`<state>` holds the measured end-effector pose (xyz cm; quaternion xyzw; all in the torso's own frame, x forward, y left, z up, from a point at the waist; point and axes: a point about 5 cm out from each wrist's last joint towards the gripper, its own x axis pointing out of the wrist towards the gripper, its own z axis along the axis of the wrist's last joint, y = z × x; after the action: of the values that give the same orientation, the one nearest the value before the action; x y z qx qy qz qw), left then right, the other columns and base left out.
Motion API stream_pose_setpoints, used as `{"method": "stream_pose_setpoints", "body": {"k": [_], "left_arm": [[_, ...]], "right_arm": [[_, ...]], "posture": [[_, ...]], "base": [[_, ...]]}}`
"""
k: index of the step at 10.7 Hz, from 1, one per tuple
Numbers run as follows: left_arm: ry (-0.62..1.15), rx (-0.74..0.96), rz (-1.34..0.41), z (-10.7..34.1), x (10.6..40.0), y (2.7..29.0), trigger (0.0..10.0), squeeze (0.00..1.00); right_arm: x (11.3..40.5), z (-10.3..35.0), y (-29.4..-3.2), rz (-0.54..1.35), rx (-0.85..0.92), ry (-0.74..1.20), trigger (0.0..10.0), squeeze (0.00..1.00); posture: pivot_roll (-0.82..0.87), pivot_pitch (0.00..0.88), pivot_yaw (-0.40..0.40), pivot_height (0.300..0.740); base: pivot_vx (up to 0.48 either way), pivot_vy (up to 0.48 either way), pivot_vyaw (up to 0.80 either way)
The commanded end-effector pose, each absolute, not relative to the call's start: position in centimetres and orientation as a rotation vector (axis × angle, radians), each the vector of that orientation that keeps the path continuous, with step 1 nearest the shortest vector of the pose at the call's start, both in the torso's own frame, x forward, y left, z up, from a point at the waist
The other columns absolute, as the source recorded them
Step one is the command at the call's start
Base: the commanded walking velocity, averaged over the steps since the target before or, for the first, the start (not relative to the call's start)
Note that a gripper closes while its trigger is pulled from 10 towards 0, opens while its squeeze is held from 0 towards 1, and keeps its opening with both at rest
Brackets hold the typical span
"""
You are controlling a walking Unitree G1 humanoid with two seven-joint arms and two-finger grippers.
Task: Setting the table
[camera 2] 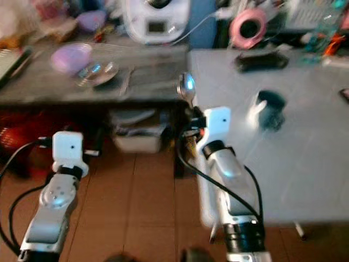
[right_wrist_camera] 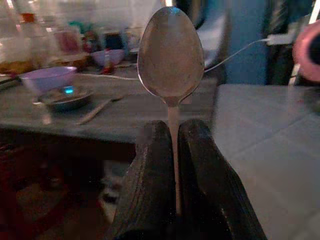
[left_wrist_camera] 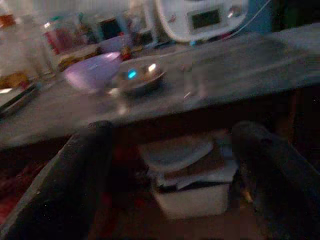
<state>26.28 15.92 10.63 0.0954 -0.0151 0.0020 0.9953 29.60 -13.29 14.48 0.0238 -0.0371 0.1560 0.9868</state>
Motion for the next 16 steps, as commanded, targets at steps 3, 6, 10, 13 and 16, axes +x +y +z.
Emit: {"method": "stream_pose_setpoints", "body": {"k": [3,6,10,13,16], "left_arm": [[-0.027,0.191,-0.003,10.4,26.3,15.6,10.0,0.0],[-0.029,0.189,-0.014,10.4,26.3,15.4,10.0,0.0],[-0.025,0.173,-0.035,10.2,26.1,15.0,10.0,0.0],[-0.047,0.159,-0.07,10.3,25.9,14.5,10.0,0.0],[-0.054,0.121,-0.084,10.5,25.6,14.2,10.0,0.0]], "right_arm": [[29.4,14.6,-13.9,0.301,0.044,-0.08,0.0,0.0],[29.3,14.5,-14.1,0.298,0.043,-0.076,0.0,0.0],[29.1,14.4,-14.2,0.298,0.038,-0.072,0.0,0.0],[29.1,14.4,-14.1,0.299,0.038,-0.069,0.0,0.0],[29.7,12.9,-15.3,0.199,-0.005,0.017,0.0,0.0]], "posture": [[-0.03,0.0,0.031,0.74],[-0.03,0.0,0.031,0.74],[-0.04,0.0,0.028,0.74],[-0.04,0.0,0.027,0.74],[-0.02,0.0,0.023,0.74]], "base": [[0.46,0.0,0.0],[0.405,0.181,0.0],[0.311,0.365,0.0],[0.351,0.251,0.0],[0.21,-0.094,0.0]]}}
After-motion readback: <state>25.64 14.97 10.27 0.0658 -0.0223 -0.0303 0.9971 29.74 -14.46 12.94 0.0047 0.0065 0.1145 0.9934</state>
